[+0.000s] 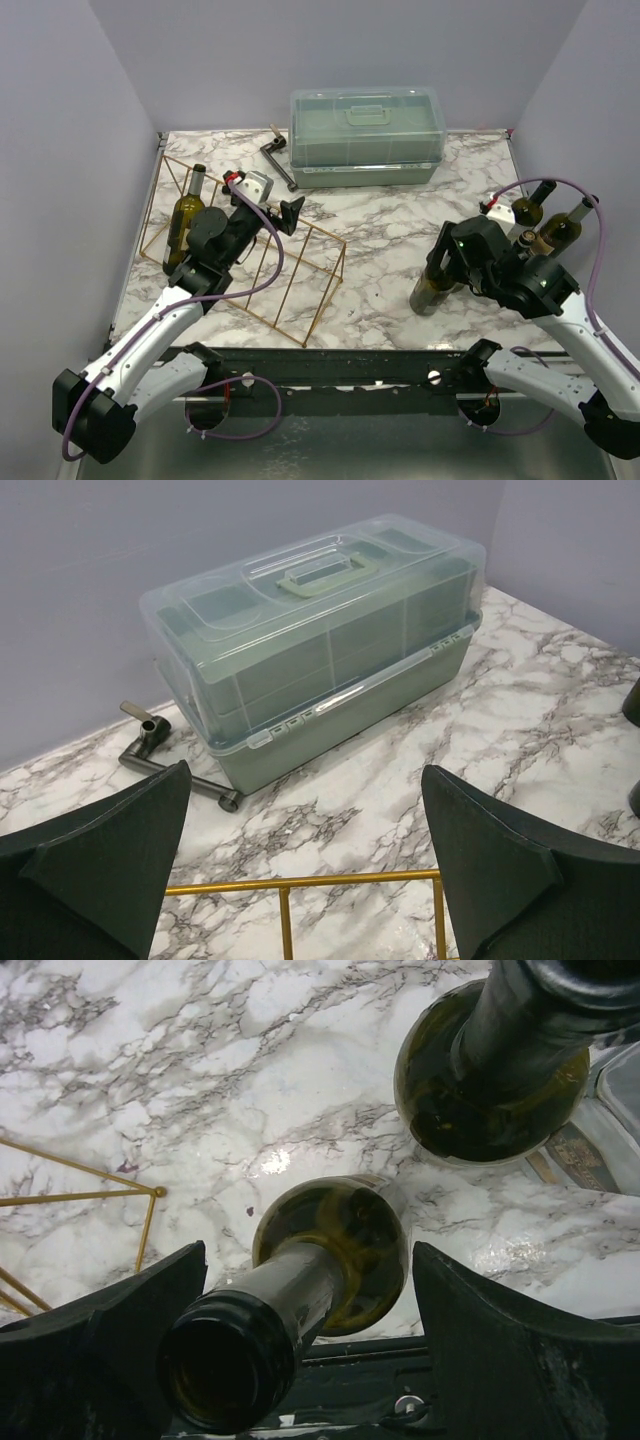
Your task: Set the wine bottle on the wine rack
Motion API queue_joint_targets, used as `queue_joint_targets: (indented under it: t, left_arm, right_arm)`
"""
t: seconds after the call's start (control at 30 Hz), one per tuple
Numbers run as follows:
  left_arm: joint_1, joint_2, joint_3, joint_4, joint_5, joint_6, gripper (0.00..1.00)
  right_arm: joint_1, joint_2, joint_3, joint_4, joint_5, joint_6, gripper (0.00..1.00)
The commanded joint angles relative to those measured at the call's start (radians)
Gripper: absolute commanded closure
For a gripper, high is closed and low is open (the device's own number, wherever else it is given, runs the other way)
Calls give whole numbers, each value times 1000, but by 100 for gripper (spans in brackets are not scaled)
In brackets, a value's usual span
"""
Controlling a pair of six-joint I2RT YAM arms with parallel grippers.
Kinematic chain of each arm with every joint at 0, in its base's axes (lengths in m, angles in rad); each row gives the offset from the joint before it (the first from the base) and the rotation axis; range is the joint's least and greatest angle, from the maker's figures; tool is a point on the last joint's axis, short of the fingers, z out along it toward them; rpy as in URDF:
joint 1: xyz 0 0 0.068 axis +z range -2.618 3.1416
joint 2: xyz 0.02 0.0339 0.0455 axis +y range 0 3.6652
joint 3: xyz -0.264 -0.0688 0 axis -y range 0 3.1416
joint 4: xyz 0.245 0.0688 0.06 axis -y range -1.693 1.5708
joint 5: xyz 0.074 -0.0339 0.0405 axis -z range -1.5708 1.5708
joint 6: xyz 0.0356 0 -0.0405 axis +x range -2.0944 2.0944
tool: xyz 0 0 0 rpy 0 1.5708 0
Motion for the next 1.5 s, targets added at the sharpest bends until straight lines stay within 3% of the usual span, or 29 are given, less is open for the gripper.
queue_joint_targets:
  t: [0.0, 0.2, 0.67, 1.1, 1.47]
  left_arm:
    - [-17, -8, 27, -13, 7, 24, 1]
    - [-32, -14, 23, -13, 23, 40, 1]
    - [-103, 15, 32, -7, 69, -40, 1]
    - [-113, -7, 39, -1, 72, -144, 1]
    - [-129, 2, 53, 16, 225, -199, 1]
  right_arm:
    - [5, -11, -43, 58, 38, -18, 15]
    - [5, -14, -69, 99, 18, -60, 24]
    - [5, -47, -103, 151, -43, -124, 59]
    - [4, -102, -61, 135, -131, -121, 97]
    - [4, -152, -59, 127, -247, -114, 99]
